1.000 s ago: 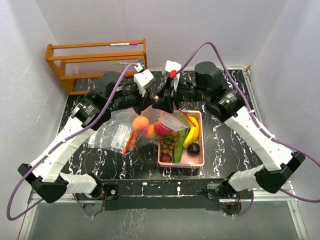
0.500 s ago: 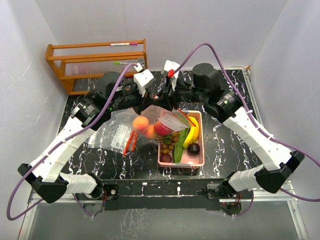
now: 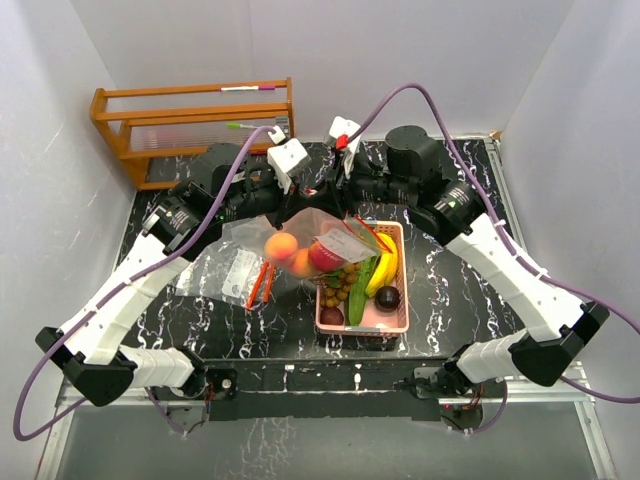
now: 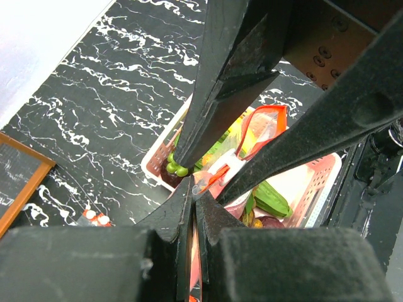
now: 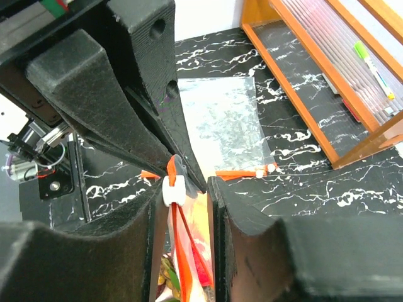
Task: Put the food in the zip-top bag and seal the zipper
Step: Zip the zipper food storage bag.
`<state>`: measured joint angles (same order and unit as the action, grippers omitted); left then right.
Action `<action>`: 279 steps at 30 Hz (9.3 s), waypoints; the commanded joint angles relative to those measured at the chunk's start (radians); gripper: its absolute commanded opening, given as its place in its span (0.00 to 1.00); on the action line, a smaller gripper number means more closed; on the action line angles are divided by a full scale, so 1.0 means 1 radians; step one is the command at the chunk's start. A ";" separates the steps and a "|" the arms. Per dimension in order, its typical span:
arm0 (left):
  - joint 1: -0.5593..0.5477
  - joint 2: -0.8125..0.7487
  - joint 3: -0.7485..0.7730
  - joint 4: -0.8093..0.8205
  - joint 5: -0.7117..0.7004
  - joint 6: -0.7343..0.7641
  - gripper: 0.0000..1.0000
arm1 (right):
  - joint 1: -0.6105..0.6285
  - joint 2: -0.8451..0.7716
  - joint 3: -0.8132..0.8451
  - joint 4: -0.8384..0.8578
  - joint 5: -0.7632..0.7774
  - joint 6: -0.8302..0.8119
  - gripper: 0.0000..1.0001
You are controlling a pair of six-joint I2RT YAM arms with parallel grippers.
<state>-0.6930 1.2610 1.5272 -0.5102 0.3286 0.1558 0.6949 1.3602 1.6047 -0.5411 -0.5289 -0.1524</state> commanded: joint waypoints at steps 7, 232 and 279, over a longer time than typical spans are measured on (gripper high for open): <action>0.001 -0.023 0.022 0.009 0.012 -0.005 0.00 | 0.006 -0.021 0.075 0.066 0.066 0.022 0.48; 0.001 -0.235 -0.152 0.233 0.060 0.102 0.00 | -0.010 -0.042 0.150 -0.039 -0.088 -0.184 0.55; 0.001 -0.232 -0.145 0.239 0.052 0.100 0.00 | -0.010 0.008 0.163 -0.059 -0.120 -0.151 0.31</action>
<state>-0.6952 1.0565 1.3712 -0.3088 0.3748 0.2543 0.6868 1.3922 1.7485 -0.6277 -0.6540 -0.3080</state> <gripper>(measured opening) 0.007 0.317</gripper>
